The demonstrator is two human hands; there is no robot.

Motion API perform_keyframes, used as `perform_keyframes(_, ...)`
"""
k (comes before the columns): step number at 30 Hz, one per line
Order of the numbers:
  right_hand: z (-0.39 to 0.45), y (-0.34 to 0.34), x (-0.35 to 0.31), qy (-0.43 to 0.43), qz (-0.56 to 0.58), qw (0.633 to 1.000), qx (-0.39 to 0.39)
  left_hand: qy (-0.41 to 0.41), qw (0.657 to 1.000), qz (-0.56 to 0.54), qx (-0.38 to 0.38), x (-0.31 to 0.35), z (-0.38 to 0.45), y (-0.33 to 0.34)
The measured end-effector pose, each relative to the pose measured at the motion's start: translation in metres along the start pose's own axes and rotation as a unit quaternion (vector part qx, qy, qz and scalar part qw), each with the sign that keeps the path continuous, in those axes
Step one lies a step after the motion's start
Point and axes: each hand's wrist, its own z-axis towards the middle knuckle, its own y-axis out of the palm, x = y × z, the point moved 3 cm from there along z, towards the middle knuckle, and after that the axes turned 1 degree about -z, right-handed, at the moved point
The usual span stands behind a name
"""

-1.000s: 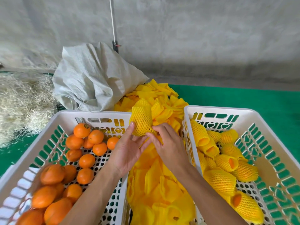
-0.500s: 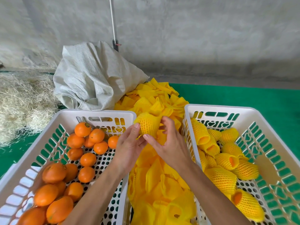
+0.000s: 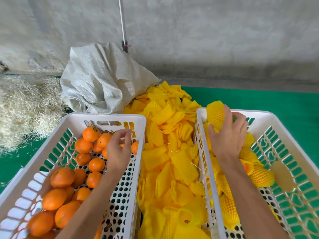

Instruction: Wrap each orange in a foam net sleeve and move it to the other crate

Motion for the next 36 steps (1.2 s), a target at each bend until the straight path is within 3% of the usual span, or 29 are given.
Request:
perform_keyframes(4,-0.003,0.018,0.031,0.071,-0.032,0.992,-0.098,0.014,0.953,0.274,-0.126,-0.075,-0.016,-0.011)
perform_keyframes(7,-0.003,0.022,0.036,0.102,-0.029,0.987,-0.12,-0.087,0.905,0.333,-0.248,-0.12,-0.044,-0.013)
perform_keyframes(9,-0.003,0.019,0.031,0.093,-0.027,0.99,-0.098,-0.106,0.879,0.373,-0.276,-0.135,-0.057,-0.012)
perform_keyframes(12,-0.006,0.013,0.007,-0.007,0.013,0.999,-0.048,-0.101,0.899,0.365,-0.22,-0.125,-0.05,-0.004)
perform_keyframes(14,-0.012,0.014,-0.02,-0.104,0.057,0.991,-0.061,-0.07,0.915,0.352,-0.184,-0.115,-0.037,0.004)
perform_keyframes(18,-0.055,0.031,-0.078,-0.238,0.132,0.917,-0.29,-0.061,0.901,0.371,-0.218,-0.11,-0.003,0.022)
perform_keyframes(21,-0.099,0.052,-0.096,-0.252,0.107,0.838,-0.471,-0.078,0.908,0.35,-0.217,-0.114,0.012,0.03)
perform_keyframes(23,-0.109,0.062,-0.096,-0.26,0.085,0.803,-0.53,-0.079,0.912,0.344,-0.209,-0.115,0.019,0.032)
perform_keyframes(26,-0.104,0.069,-0.094,-0.282,0.043,0.801,-0.526,-0.11,0.914,0.338,-0.194,-0.118,0.026,0.02)
perform_keyframes(30,-0.099,0.08,-0.102,-0.302,-0.016,0.817,-0.491,-0.072,0.928,0.316,-0.183,-0.103,0.018,-0.004)
perform_keyframes(33,-0.089,0.087,-0.109,-0.326,-0.054,0.832,-0.445,-0.064,0.958,0.255,-0.118,-0.071,0.014,-0.019)
perform_keyframes(36,-0.077,0.082,-0.108,-0.295,-0.01,0.867,-0.402,-0.047,0.983,0.177,-0.027,-0.02,0.019,-0.026)
